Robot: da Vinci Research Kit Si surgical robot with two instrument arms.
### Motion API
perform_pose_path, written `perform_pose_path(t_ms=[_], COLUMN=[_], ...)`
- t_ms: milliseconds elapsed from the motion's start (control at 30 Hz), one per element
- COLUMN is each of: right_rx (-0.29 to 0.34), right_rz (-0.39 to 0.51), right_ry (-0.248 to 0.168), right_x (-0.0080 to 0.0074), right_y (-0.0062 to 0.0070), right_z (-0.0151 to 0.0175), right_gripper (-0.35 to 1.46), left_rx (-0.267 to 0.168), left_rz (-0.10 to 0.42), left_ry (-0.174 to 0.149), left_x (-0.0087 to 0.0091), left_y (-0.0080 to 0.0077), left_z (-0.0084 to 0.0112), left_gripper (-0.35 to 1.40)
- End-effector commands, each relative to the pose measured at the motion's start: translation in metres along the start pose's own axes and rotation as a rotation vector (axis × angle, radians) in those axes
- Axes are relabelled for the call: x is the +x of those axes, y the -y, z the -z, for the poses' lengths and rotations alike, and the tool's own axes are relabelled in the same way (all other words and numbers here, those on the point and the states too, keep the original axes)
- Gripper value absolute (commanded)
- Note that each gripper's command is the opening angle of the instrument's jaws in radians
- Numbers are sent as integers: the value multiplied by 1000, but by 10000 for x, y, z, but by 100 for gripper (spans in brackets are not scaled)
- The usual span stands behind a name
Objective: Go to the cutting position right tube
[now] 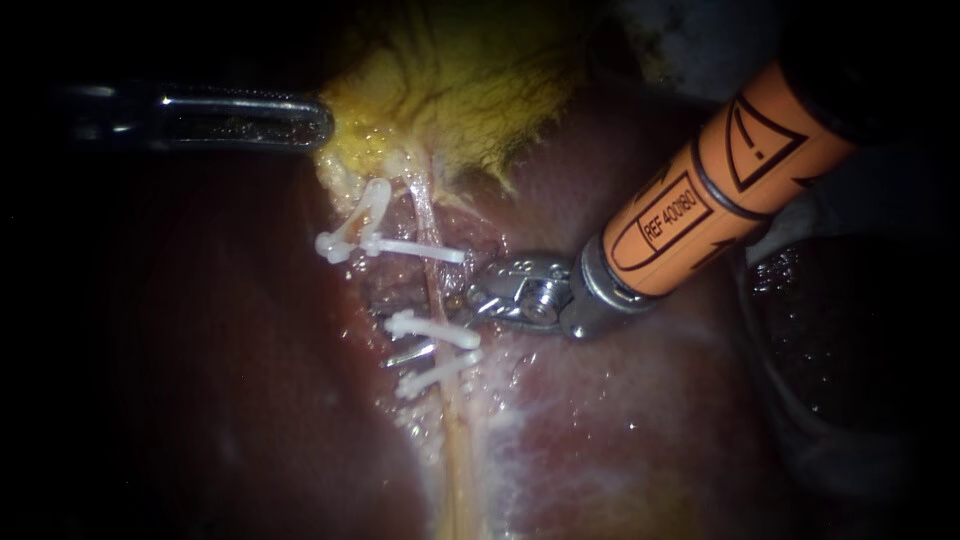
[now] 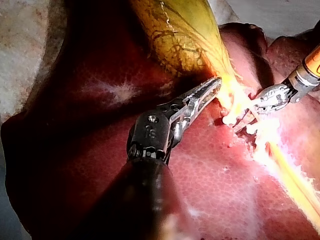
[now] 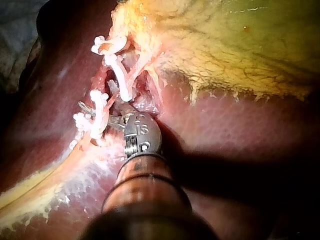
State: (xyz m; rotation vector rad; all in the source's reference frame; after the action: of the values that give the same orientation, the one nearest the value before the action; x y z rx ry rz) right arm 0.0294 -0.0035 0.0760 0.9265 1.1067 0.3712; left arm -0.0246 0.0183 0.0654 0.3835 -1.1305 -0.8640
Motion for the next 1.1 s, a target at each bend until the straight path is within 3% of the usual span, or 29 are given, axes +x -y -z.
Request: perform_pose_path(t_ms=[33,133,300,500,833,1100], right_rx=[-8,-25,-51,-49,-35,-45], right_rz=[-1,-4,6,1,-14,-20], right_ry=[-4,-7,28,23,20,23], right_x=[0,2,4,13,33,38], right_y=[1,4,11,19,37,36], right_z=[4,18,49,81,107,118], right_gripper=[109,109,111,113,118,116], left_rx=[1,2,2,2,2,2], left_rz=[0,0,0,0,0,0], left_ry=[0,0,0,0,0,0], left_x=[0,1,1,1,1,1], left_y=[0,-1,-1,-2,-2,-2], left_z=[0,2,2,3,3,3], left_gripper=[-35,-35,-35,-35,-35,-35])
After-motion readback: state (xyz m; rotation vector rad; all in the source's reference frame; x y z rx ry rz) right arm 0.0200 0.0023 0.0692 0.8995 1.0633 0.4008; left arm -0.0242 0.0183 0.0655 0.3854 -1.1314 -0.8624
